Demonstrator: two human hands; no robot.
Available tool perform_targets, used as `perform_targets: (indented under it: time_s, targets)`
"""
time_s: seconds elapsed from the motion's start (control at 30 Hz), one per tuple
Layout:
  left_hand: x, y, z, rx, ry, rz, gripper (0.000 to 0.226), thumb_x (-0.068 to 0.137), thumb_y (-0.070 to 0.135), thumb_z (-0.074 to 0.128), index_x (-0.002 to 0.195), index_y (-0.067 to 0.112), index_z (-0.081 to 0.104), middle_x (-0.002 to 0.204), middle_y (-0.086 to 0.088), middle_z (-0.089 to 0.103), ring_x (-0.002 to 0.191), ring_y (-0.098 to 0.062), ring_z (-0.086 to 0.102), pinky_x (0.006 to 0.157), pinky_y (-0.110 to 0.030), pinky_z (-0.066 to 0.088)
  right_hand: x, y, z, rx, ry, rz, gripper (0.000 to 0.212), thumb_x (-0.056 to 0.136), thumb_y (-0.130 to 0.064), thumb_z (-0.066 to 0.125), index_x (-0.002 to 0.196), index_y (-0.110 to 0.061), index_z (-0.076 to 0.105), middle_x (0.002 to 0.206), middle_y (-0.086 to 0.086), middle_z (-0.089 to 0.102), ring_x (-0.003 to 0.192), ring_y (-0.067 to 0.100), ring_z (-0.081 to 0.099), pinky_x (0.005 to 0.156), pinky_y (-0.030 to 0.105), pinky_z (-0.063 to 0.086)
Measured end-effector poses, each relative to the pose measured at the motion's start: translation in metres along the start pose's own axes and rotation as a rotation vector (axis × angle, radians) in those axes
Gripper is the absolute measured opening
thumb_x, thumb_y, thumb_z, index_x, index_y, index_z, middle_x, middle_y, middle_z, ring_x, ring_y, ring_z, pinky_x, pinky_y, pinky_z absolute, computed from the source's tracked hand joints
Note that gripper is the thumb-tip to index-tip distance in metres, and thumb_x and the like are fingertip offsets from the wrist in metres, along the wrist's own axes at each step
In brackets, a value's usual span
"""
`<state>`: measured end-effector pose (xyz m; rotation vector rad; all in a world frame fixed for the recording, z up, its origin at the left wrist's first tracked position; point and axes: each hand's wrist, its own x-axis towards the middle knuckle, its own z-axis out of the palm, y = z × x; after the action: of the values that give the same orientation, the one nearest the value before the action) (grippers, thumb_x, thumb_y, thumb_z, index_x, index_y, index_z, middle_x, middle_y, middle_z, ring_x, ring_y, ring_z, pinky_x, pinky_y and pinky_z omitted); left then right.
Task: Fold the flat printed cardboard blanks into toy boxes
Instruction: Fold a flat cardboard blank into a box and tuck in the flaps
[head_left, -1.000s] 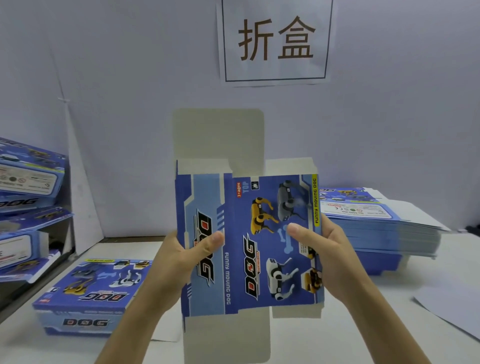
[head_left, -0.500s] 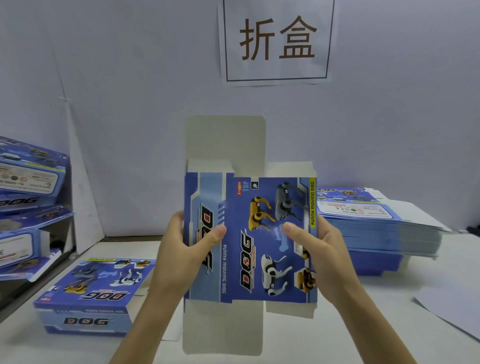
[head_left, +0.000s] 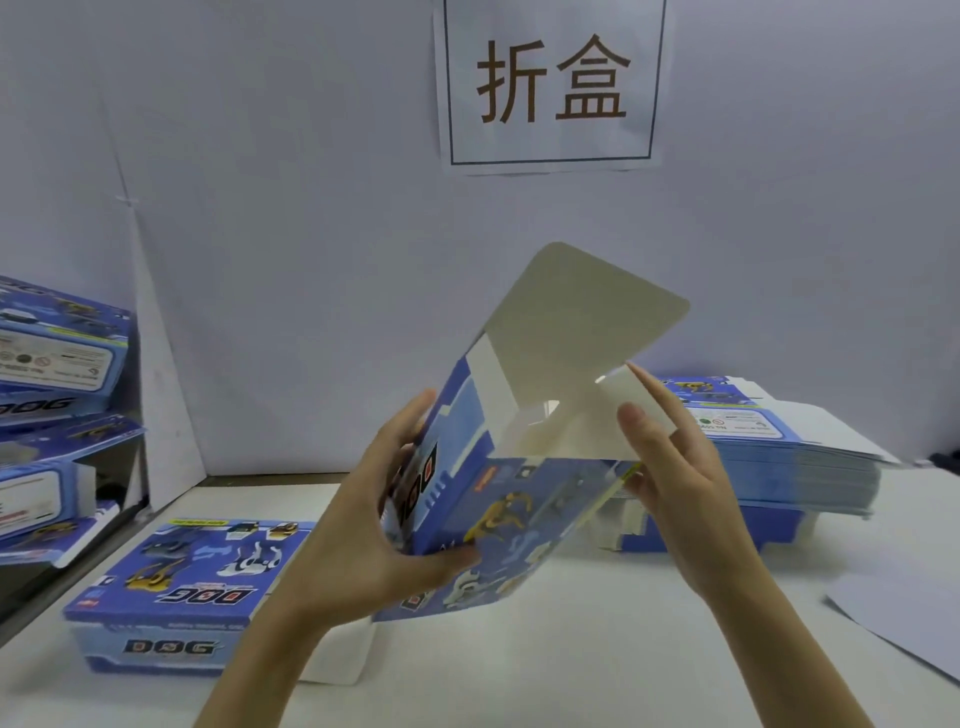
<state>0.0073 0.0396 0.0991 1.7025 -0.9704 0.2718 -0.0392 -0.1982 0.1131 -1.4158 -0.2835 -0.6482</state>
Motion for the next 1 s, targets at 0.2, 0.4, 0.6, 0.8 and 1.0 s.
perform_targets:
  time_s: [0.2, 0.4, 0.6, 0.8, 1.0]
  targets:
    - [-0.002, -0.004, -0.003, 0.127, -0.094, -0.037, 0.088, 0.068, 0.009, 0.085, 0.131, 0.044, 0.035, 0.119, 0.029, 0.05, 0.117, 0.002, 0.05, 0.075, -0.005, 0.048, 0.0, -0.012, -0.011, 0.034, -0.019, -0.128, 0.025, 0.079, -0.047, 0.07, 0.09, -0.025, 0.076, 0.087, -0.009, 0.072, 0.084, 0.009, 0.065, 0.079, 0.021, 0.051]
    - [-0.001, -0.004, 0.004, 0.324, -0.04, 0.024, 0.092, 0.061, 0.01, 0.088, 0.122, 0.051, 0.033, 0.118, 0.027, 0.048, 0.111, 0.009, 0.048, 0.082, 0.001, 0.037, 0.001, -0.012, -0.014, 0.072, -0.073, 0.3, 0.038, 0.072, -0.032, 0.071, 0.081, 0.004, 0.073, 0.088, 0.009, 0.072, 0.074, 0.021, 0.066, 0.066, 0.028, 0.052]
    - [0.001, -0.005, 0.021, 0.359, -0.101, 0.118, 0.083, 0.063, 0.024, 0.082, 0.126, 0.047, 0.033, 0.123, 0.033, 0.045, 0.116, 0.004, 0.049, 0.097, -0.018, 0.04, 0.003, -0.011, -0.012, 0.14, 0.043, 0.76, 0.024, 0.085, -0.025, 0.062, 0.09, -0.003, 0.072, 0.072, 0.011, 0.07, 0.053, 0.023, 0.065, 0.05, 0.023, 0.051]
    - [0.0, -0.008, 0.007, 0.09, 0.076, -0.019, 0.085, 0.063, 0.027, 0.08, 0.125, 0.063, 0.036, 0.114, 0.033, 0.053, 0.111, 0.003, 0.053, 0.072, -0.007, 0.049, 0.005, -0.02, -0.024, 0.037, 0.01, 0.352, 0.048, 0.075, -0.037, 0.066, 0.12, -0.02, 0.064, 0.106, 0.005, 0.073, 0.088, 0.026, 0.072, 0.075, 0.038, 0.06]
    - [0.001, 0.0, 0.013, 0.157, 0.037, 0.009, 0.082, 0.062, 0.032, 0.082, 0.127, 0.053, 0.037, 0.115, 0.032, 0.051, 0.114, 0.002, 0.051, 0.072, -0.008, 0.05, 0.0, -0.008, -0.008, -0.66, 0.196, -0.182, 0.038, 0.089, -0.004, 0.064, 0.121, -0.022, 0.066, 0.075, 0.01, 0.073, 0.07, 0.029, 0.068, 0.071, 0.038, 0.057]
